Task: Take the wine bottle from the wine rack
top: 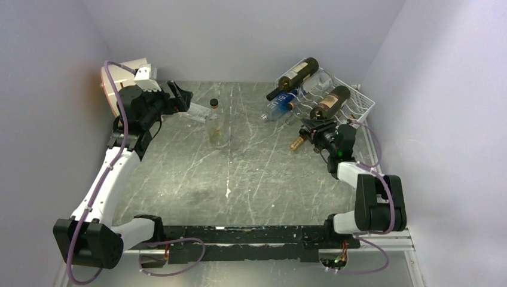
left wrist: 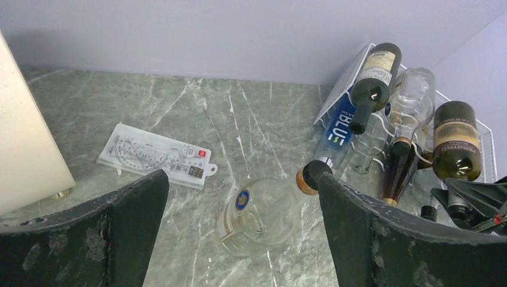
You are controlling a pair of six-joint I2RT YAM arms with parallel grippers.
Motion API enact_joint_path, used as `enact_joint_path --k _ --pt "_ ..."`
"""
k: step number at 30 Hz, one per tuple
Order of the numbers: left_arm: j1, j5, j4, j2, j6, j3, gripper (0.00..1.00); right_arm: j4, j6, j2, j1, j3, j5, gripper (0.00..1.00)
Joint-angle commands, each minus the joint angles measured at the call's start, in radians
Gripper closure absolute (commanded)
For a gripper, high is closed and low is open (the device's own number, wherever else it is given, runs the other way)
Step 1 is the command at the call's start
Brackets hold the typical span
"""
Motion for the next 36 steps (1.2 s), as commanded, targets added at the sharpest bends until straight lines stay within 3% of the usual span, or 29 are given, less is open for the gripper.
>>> enact_joint_path --k 1,7,15,20,25,29,36 --pt "0.003 0.027 0.033 0.004 -0.011 0.031 0.01 0.141 -0.012 -0.12 -0.001 -0.001 0.077 1.0" --pt "0.003 0.019 0.034 -0.004 -0.013 0.027 0.01 0.054 -0.116 -0.217 -0.001 0.03 0.109 1.0" --pt "0.003 0.041 0.041 -0.007 -0.015 0.027 0.01 -0.247 -0.42 -0.265 0.009 0.238 0.029 1.0" --pt "0.003 0.12 0.08 -0.014 -0.006 0.019 0.01 -0.479 -0.609 -0.243 0.059 0.406 -0.061 1.0" --pt "-0.01 0.264 0.168 -0.042 0.025 -0.003 0.01 -0.631 -0.68 -0.23 0.141 0.497 -0.161 1.0" --pt "-0.087 0.373 0.236 -0.079 0.09 -0.025 0.01 -0.735 -0.67 -0.216 0.183 0.561 -0.276 1.0" --pt "-0.356 0.452 0.303 -0.141 0.308 -0.116 0.01 -0.805 -0.577 -0.231 0.191 0.457 -0.553 1.0"
